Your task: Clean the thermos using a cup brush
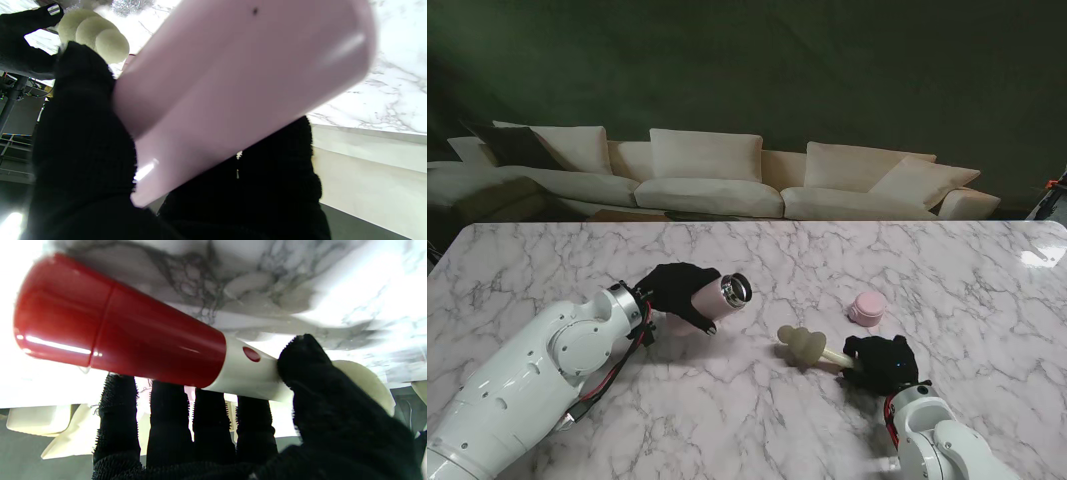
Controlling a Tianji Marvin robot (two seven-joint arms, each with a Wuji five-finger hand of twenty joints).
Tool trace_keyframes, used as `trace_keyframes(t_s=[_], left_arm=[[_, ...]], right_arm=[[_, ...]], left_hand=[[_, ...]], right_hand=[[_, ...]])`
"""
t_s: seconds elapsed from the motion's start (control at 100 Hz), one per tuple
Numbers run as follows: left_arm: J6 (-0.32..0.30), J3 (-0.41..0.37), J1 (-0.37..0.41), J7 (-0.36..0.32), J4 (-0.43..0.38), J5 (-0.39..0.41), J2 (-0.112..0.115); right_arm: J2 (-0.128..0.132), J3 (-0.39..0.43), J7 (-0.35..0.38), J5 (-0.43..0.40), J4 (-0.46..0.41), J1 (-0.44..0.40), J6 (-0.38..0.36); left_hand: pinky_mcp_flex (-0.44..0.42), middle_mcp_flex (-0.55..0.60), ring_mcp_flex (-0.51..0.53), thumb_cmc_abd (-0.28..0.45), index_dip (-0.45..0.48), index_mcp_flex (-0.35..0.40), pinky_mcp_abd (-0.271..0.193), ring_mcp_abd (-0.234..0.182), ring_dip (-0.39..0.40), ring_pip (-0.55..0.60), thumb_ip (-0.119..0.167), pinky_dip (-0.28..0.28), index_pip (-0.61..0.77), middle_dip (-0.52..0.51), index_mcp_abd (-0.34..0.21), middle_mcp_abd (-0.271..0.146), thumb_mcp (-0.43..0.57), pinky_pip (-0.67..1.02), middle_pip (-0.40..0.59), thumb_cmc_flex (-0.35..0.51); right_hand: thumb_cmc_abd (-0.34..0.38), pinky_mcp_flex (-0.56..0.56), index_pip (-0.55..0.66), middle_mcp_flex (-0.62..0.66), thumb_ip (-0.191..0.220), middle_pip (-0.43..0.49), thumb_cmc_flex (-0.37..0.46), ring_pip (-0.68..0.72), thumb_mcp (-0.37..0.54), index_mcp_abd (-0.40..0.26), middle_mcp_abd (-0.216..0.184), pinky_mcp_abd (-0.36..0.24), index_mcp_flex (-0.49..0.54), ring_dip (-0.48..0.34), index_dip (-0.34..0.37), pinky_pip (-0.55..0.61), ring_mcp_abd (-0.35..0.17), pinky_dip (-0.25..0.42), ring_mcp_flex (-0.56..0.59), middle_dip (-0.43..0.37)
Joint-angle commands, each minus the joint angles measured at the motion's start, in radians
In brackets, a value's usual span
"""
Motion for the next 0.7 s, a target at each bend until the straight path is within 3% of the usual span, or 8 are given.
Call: trace_keyframes(t_s=[0.0, 0.15, 0.31, 0.38, 0.46, 0.51, 0.69], left_arm=[[-0.003, 0.002, -0.006, -0.010, -0.002, -0.003, -0.003], [-0.003, 0.002, -0.006, -0.009, -0.001, -0.004, -0.004], [-0.003, 0.004, -0.007, -0.008, 0.000, -0.005, -0.004], [-0.003, 0.005, -0.007, -0.007, 0.000, -0.005, -0.004], [-0.003, 0.006, -0.007, -0.007, 0.000, -0.006, -0.004], [-0.003, 0.006, -0.007, -0.008, 0.000, -0.006, -0.004], [-0.003, 0.010, -0.010, -0.013, 0.001, -0.009, -0.004]], right_arm=[[0.002, 0.009, -0.009, -0.002, -0.011, -0.009, -0.011], [-0.001, 0.027, 0.002, 0.021, -0.027, -0.016, -0.031], [-0.003, 0.039, 0.006, 0.045, -0.029, -0.017, -0.049], [-0.005, 0.040, 0.003, 0.061, -0.030, -0.018, -0.048], [-0.007, 0.043, -0.004, 0.068, -0.029, -0.019, -0.049], [-0.006, 0.048, -0.003, 0.065, -0.032, -0.022, -0.056], [-0.002, 0.071, -0.019, 0.029, -0.031, -0.025, -0.106]], left_hand=[[0.022, 0.007, 0.087, 0.370, 0.058, 0.093, -0.128, -0.111, 0.065, 0.182, 0.049, 0.019, 0.138, 0.013, -0.195, -0.050, 0.343, 0.058, 0.067, 0.368], [0.020, 0.006, 0.087, 0.369, 0.058, 0.094, -0.127, -0.111, 0.065, 0.183, 0.049, 0.018, 0.138, 0.013, -0.193, -0.050, 0.343, 0.058, 0.067, 0.368], [0.020, 0.006, 0.087, 0.370, 0.058, 0.094, -0.127, -0.110, 0.065, 0.183, 0.048, 0.019, 0.138, 0.013, -0.193, -0.049, 0.345, 0.058, 0.068, 0.369], [0.021, 0.005, 0.087, 0.372, 0.058, 0.093, -0.128, -0.111, 0.066, 0.183, 0.048, 0.019, 0.138, 0.013, -0.194, -0.050, 0.345, 0.058, 0.068, 0.369], [0.020, 0.005, 0.088, 0.371, 0.058, 0.093, -0.127, -0.112, 0.066, 0.183, 0.048, 0.019, 0.138, 0.014, -0.193, -0.050, 0.345, 0.058, 0.069, 0.369], [0.020, 0.005, 0.088, 0.372, 0.058, 0.093, -0.127, -0.111, 0.066, 0.183, 0.048, 0.019, 0.138, 0.014, -0.194, -0.049, 0.345, 0.058, 0.070, 0.369], [0.020, 0.004, 0.087, 0.372, 0.058, 0.093, -0.127, -0.112, 0.066, 0.184, 0.047, 0.019, 0.138, 0.014, -0.194, -0.050, 0.345, 0.058, 0.070, 0.369]], right_hand=[[0.177, 0.062, 0.231, 0.061, 0.049, 0.027, 0.159, 0.036, 0.060, -0.135, 0.013, 0.051, 0.051, 0.018, 0.074, 0.034, 0.018, -0.010, 0.091, 0.009], [0.199, 0.187, 0.261, 0.131, 0.062, 0.157, 0.191, 0.099, 0.013, -0.132, 0.009, 0.067, 0.026, 0.055, 0.075, 0.089, 0.023, -0.035, 0.231, 0.054], [0.227, 0.295, 0.290, 0.114, 0.077, 0.432, 0.226, 0.220, -0.046, -0.140, 0.046, 0.060, -0.005, 0.105, 0.091, 0.144, 0.013, -0.073, 0.367, 0.146], [0.227, 0.359, 0.294, 0.115, 0.081, 0.516, 0.233, 0.363, -0.057, -0.146, 0.076, 0.065, -0.005, 0.165, 0.096, 0.175, 0.003, -0.089, 0.390, 0.189], [0.224, 0.426, 0.288, 0.119, 0.082, 0.567, 0.232, 0.559, -0.059, -0.167, 0.082, 0.055, -0.001, 0.220, 0.102, 0.210, -0.028, -0.105, 0.389, 0.241], [0.226, 0.457, 0.282, 0.125, 0.082, 0.589, 0.228, 0.683, -0.065, -0.185, 0.071, 0.051, 0.000, 0.256, 0.107, 0.235, -0.061, -0.105, 0.393, 0.274], [0.219, 0.541, 0.247, 0.157, 0.080, 0.598, 0.199, 1.032, -0.075, -0.234, -0.027, 0.049, 0.001, 0.385, 0.081, 0.369, -0.158, -0.039, 0.395, 0.370]])
